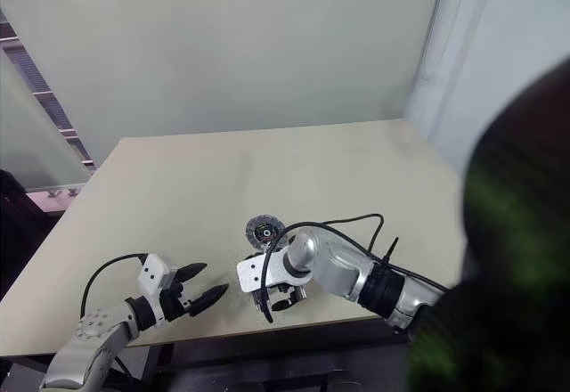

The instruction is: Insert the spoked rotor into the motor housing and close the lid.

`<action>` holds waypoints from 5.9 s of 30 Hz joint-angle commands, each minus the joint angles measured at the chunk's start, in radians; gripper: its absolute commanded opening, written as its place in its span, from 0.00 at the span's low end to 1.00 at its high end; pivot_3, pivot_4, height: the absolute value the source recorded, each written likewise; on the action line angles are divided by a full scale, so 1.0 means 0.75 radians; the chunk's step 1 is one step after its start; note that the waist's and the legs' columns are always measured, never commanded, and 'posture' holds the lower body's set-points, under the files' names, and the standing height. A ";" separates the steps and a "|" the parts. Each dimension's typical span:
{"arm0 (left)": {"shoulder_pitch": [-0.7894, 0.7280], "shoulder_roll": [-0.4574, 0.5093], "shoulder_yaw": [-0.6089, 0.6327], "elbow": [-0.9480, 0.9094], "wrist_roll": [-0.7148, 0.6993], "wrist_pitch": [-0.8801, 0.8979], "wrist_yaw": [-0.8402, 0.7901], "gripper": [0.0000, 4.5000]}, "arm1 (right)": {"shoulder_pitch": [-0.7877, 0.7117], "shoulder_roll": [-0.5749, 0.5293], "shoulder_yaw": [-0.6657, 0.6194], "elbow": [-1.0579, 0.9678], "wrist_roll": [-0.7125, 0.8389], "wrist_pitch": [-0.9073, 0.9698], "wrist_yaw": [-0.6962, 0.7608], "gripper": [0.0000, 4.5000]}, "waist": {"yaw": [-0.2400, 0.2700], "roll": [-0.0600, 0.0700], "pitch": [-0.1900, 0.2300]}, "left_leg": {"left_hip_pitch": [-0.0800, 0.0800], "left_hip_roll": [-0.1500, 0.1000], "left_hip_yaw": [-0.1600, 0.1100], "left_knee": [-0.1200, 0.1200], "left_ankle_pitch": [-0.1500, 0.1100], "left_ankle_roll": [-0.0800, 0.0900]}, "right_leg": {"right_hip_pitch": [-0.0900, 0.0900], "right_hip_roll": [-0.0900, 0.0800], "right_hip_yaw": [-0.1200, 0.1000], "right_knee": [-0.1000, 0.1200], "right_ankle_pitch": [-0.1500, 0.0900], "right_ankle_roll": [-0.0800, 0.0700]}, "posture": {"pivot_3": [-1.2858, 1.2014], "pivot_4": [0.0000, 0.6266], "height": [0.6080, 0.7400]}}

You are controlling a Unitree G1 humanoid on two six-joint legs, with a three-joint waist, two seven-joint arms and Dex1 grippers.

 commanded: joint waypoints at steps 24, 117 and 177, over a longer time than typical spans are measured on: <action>0.006 0.031 0.041 -0.063 -0.018 0.009 0.004 1.00 | 0.099 0.151 -0.146 0.251 -0.134 -0.107 -0.090 0.02 | -0.001 -0.001 -0.001 | 0.003 0.002 0.001 0.000 0.000 0.000 | 0.001 0.001 0.000 0.002 0.000 0.000 | 0.52 0.00 1.00; 0.082 0.023 0.159 -0.190 -0.109 0.142 0.011 1.00 | 0.266 0.366 -0.728 0.248 0.207 -0.024 -0.674 0.99 | -0.001 0.001 0.000 | 0.002 0.014 0.003 0.000 -0.005 -0.009 | -0.001 0.002 -0.019 0.000 0.003 -0.006 | 0.52 0.00 1.00; 0.183 0.109 0.133 -0.326 -0.162 0.220 -0.102 0.00 | -0.191 0.514 -0.851 1.426 0.208 -0.793 0.015 0.79 | -0.003 0.003 0.002 | 0.004 0.015 0.003 0.002 -0.005 -0.009 | -0.001 0.004 -0.017 0.002 0.006 -0.011 | 0.52 0.00 1.00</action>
